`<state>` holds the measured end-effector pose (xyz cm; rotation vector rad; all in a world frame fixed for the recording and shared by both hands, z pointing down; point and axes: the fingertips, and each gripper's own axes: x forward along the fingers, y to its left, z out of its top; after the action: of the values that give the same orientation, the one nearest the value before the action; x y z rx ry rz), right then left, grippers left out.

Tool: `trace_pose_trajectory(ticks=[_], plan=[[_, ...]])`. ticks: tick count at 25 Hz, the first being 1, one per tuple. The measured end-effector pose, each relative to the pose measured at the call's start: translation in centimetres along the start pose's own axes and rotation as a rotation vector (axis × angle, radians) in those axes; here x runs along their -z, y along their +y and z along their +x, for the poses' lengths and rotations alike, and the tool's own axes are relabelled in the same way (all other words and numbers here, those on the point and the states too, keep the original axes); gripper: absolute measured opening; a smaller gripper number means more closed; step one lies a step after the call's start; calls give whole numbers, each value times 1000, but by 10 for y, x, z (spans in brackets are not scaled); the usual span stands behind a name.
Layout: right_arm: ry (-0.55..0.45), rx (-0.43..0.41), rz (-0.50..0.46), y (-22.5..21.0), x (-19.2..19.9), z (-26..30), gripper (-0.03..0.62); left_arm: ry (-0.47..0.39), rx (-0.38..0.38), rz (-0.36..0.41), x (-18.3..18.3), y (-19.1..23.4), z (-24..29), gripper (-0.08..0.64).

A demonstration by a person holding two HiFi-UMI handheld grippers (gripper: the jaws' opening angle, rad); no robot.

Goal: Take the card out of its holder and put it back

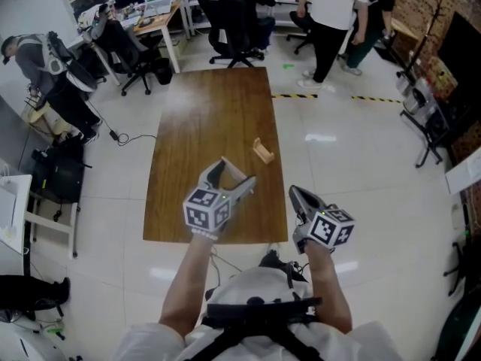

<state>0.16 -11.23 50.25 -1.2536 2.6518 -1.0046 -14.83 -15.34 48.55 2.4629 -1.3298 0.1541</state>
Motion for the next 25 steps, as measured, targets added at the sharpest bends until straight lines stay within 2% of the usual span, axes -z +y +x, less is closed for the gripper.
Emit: trace_pose_trajectory(ticks=[10,15,25], plan=[[-35,25,40,-22,-15,-9,9,55,23,39,-14,-1,46,426],[-60,32,69,-37,-22,-10,9,102,30,29,-22,11,87,425],[-56,31,101,-76,-30,5,9,226,10,70,-14,44,175,425]])
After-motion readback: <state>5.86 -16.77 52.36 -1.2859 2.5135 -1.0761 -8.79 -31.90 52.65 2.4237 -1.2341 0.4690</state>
